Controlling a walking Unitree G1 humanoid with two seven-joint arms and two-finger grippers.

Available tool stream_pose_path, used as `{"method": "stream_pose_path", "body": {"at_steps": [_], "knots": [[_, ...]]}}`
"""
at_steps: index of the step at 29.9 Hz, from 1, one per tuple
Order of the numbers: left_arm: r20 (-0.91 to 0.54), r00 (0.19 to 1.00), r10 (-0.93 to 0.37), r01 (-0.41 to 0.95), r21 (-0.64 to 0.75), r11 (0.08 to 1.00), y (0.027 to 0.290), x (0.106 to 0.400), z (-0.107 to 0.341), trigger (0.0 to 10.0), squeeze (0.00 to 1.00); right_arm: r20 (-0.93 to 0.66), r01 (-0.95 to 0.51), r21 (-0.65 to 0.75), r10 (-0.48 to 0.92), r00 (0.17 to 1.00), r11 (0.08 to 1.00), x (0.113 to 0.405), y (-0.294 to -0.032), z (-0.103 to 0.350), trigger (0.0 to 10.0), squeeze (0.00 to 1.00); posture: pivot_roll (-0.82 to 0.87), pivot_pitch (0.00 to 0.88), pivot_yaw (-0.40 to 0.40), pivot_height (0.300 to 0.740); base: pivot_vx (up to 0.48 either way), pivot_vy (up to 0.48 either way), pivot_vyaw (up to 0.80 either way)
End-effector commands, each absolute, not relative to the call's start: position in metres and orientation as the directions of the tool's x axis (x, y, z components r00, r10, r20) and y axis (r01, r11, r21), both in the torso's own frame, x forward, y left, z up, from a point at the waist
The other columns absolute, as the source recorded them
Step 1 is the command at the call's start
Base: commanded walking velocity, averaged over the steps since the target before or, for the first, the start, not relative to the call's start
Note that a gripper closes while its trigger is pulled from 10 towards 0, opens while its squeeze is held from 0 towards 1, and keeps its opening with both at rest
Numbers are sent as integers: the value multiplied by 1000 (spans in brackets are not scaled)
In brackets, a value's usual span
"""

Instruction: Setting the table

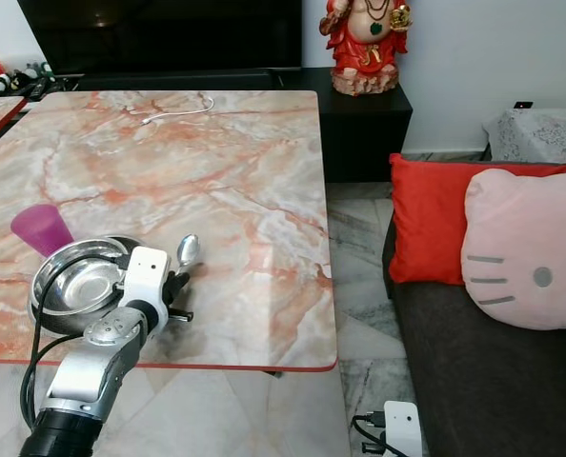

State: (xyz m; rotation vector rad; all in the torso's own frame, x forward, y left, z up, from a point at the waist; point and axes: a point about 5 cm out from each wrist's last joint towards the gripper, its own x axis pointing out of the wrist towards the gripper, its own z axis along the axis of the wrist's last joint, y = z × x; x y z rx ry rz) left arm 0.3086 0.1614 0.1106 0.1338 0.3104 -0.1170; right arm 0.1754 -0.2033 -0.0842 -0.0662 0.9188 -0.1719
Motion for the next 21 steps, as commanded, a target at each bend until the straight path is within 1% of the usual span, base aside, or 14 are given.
{"method": "stream_pose_path", "body": {"at_steps": [1,8,21], "knots": [[-307,949,-70,113,124,986,167,307,114,10000,0,-793,117,-128,-172,584,985,173,-201,-86,10000,0,-46,53,33,732,0,0,0],[-327,942,-72,111,103,989,162,305,110,10000,0,-792,126,-128,-178,584,984,173,-202,-86,10000,0,-51,63,32,732,0,0,0],[-338,940,-38,76,100,992,162,307,107,10000,0,-782,128,-127,-179,597,984,177,-200,-84,10000,0,-51,75,28,732,0,0,0]]}}
